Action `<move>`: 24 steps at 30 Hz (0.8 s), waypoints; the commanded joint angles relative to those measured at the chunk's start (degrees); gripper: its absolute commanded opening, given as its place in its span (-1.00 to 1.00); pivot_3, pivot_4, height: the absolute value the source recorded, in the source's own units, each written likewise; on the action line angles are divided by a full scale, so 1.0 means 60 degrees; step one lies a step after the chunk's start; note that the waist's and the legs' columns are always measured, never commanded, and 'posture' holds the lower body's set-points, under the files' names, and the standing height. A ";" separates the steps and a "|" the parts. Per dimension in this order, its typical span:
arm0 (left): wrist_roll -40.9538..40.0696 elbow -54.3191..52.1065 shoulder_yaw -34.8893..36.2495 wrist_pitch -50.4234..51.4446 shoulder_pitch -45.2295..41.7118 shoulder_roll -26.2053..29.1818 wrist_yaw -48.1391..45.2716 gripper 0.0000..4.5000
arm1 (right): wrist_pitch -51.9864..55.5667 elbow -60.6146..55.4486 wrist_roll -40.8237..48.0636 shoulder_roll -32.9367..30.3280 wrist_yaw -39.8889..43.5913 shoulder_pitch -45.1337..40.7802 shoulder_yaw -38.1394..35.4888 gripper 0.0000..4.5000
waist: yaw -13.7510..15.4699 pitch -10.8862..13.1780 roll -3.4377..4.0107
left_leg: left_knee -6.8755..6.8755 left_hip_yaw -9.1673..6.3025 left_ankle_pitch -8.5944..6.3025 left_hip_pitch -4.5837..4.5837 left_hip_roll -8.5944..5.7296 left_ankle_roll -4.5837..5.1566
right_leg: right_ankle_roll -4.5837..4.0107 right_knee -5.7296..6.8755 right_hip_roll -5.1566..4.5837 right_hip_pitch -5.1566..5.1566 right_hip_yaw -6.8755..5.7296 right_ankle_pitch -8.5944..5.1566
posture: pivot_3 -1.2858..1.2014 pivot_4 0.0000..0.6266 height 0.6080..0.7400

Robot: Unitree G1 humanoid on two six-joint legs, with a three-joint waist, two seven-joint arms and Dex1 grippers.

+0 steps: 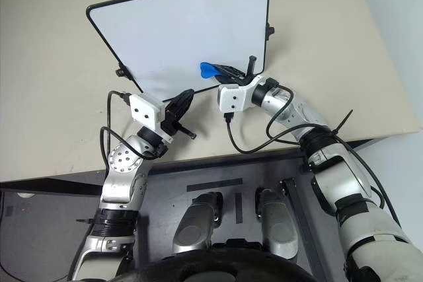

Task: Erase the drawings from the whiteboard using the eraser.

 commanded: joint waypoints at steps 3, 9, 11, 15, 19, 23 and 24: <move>-0.0031 -0.0292 0.0070 -0.0129 0.0057 0.0003 -0.0004 -1.00 | 0.0031 -0.0623 0.0429 -0.0277 0.0583 0.0324 -0.0200 -0.84 | 0.0031 0.0000 0.0000 | 0.0000 0.0000 0.0000 -0.0004 0.0000 0.0000 | 0.0002 -0.0006 0.0000 0.0000 0.0000 -0.0001 | 0.03 -0.52 1.00; -0.0079 -0.0361 0.0105 -0.0095 0.0125 0.0044 -0.0031 -1.00 | 0.1168 -0.2349 0.2333 -0.0852 0.2964 0.1222 -0.0658 -0.84 | 0.0039 -0.0001 -0.0001 | -0.0001 0.0003 -0.0005 -0.0008 0.0000 -0.0001 | 0.0003 -0.0009 0.0002 -0.0001 0.0000 -0.0004 | 0.03 -0.52 1.00; -0.0091 -0.0388 0.0134 -0.0084 0.0185 0.0085 -0.0044 -1.00 | 0.2444 -0.3532 0.3554 -0.1277 0.4358 0.1866 -0.0963 -0.84 | 0.0087 -0.0004 -0.0006 | 0.0000 0.0004 -0.0004 -0.0012 0.0000 0.0001 | 0.0007 -0.0011 0.0002 0.0001 -0.0001 -0.0007 | 0.03 -0.52 1.00; -0.0163 -0.0385 0.0250 -0.0076 0.0247 0.0224 -0.0121 -1.00 | 0.5016 -0.5694 0.5149 -0.2408 0.6631 0.2986 -0.1302 -0.84 | 0.0089 -0.0005 -0.0009 | 0.0014 0.0019 -0.0005 -0.0027 -0.0003 0.0010 | 0.0028 -0.0018 0.0002 0.0008 -0.0001 -0.0027 | 0.03 -0.52 1.00; -0.0240 -0.0283 0.0406 -0.0084 0.0223 0.0388 -0.0255 -1.00 | 0.6114 -0.6435 0.5429 -0.2608 0.7037 0.3345 -0.1335 -0.40 | 0.0003 -0.0006 -0.0011 | 0.0014 0.0018 0.0001 0.0004 -0.0002 0.0010 | 0.0032 -0.0014 0.0011 0.0033 0.0002 -0.0032 | 0.03 -0.52 1.00; -0.0208 -0.0272 0.0452 0.0051 0.0037 0.0475 -0.0308 -1.00 | 0.6520 -0.6716 0.5486 -0.2362 0.6944 0.3280 -0.1453 0.23 | -0.0048 -0.0006 -0.0010 | 0.0006 0.0014 0.0015 0.0045 -0.0001 0.0014 | 0.0082 -0.0006 0.0022 0.0060 0.0015 -0.0063 | 0.03 -0.52 1.00; -0.0189 -0.0285 0.0443 0.0070 0.0019 0.0491 -0.0316 -1.00 | 0.6536 -0.6756 0.5477 -0.2317 0.6880 0.3271 -0.1505 0.39 | -0.0043 -0.0006 -0.0010 | 0.0006 0.0014 0.0021 0.0044 -0.0001 0.0020 | 0.0084 -0.0004 0.0022 0.0061 0.0018 -0.0063 | 0.03 -0.52 1.00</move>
